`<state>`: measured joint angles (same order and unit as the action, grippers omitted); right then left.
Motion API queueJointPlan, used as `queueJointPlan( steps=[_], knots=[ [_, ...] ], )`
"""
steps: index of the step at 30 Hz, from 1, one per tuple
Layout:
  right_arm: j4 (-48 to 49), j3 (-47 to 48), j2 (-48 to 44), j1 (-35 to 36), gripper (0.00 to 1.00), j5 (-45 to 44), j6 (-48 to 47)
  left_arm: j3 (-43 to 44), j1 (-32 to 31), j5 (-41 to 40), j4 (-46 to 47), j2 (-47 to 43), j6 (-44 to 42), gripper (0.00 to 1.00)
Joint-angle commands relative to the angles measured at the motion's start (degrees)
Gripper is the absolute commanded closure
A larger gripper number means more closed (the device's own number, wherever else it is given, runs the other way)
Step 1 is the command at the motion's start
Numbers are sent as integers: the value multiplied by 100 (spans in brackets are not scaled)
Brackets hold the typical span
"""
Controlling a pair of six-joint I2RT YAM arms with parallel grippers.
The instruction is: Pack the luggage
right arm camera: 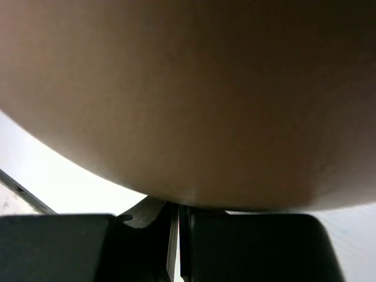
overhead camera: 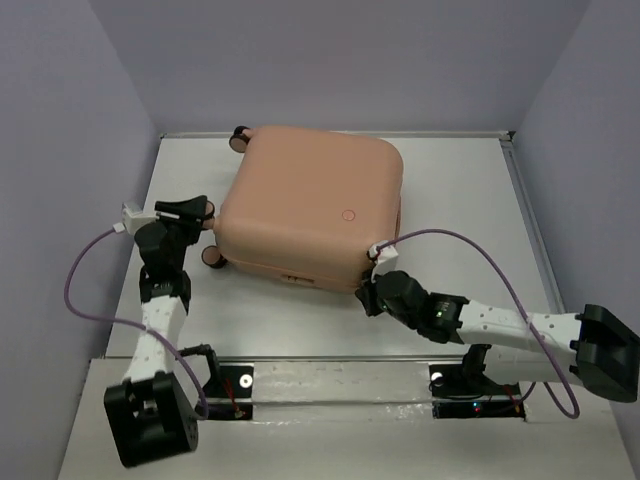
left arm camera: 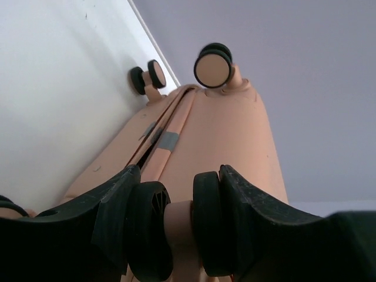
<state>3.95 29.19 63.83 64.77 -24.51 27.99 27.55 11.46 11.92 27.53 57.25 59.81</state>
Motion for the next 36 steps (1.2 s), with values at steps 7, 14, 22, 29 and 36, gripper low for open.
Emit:
queueJointPlan(
  steps=[7,14,22,29,36],
  knots=[
    [404,827,-233,-1083,93,1711,-497,-813,-215,1338,-2568,-3423,-1411,94],
    [1609,1684,2148,1360,93,624,5,-751,-215,1444,-2085,-3098,-1121,94],
    [1759,1169,1230,239,93,1079,5,-909,-232,1470,-2033,-3019,-1262,94],
    [1214,1195,518,-875,93,1816,-461,-839,-924,1366,-1979,-3168,-1261,94],
    [258,1361,-160,-2195,93,2670,-952,-874,-3171,-248,-1708,-2914,-1078,94]
  ],
)
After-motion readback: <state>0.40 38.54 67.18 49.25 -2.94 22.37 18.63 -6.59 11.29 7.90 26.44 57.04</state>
